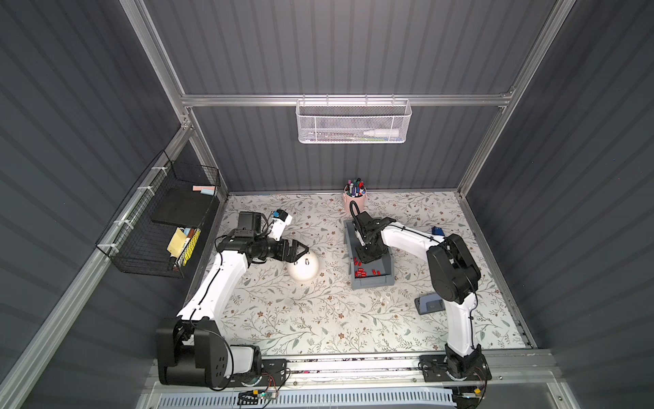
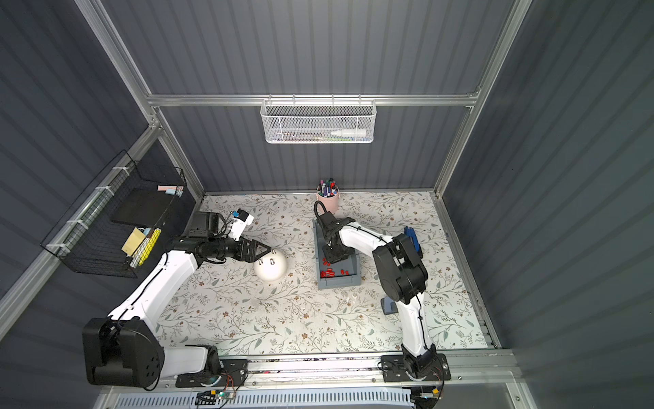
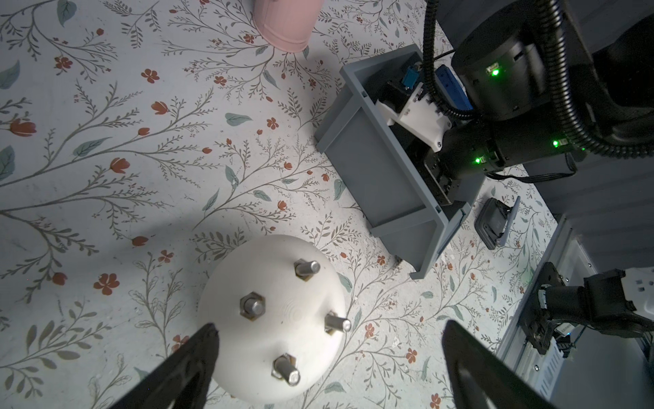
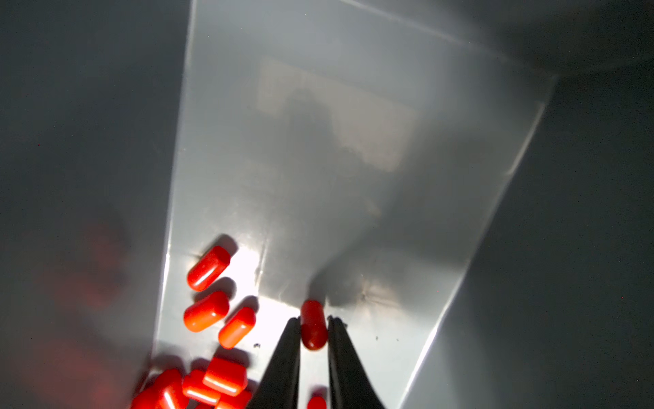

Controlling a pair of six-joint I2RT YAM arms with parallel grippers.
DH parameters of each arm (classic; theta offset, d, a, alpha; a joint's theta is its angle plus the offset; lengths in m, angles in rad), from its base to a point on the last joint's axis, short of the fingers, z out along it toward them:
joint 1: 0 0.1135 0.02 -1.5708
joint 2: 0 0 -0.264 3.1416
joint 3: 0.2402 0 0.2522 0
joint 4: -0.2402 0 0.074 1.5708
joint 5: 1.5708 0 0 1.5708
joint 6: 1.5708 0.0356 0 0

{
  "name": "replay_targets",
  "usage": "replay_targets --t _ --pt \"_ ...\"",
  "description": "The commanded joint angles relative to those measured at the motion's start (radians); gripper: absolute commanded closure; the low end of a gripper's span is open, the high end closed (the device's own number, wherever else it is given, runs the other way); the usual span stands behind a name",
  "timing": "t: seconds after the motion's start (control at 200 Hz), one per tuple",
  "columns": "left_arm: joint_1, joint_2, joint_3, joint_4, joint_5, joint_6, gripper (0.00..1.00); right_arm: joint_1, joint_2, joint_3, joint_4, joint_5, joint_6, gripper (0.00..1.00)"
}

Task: Cover the protruding screws with screw protection sleeves
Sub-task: Pick up the screw protection sleeve from the storage box.

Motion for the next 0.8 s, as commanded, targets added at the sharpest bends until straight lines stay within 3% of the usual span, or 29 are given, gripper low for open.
replay_targets --t 0.0,0.48,0.79 --pt "-0.008 0.012 0.023 -0.009 0.014 -0.008 0.03 0.006 -0.036 -0.010 -0.016 0.006 -0.008 0.82" --pt "-0.008 -0.010 0.023 -0.010 0.012 -0.009 0.02 0.009 -0.118 -0.008 -0.065 -0.002 -0.012 0.88" --pt "-0.008 -0.038 0.065 -0.105 -0.088 -0.011 0.01 0.041 -0.229 0.014 -0.165 -0.028 0.007 0.88"
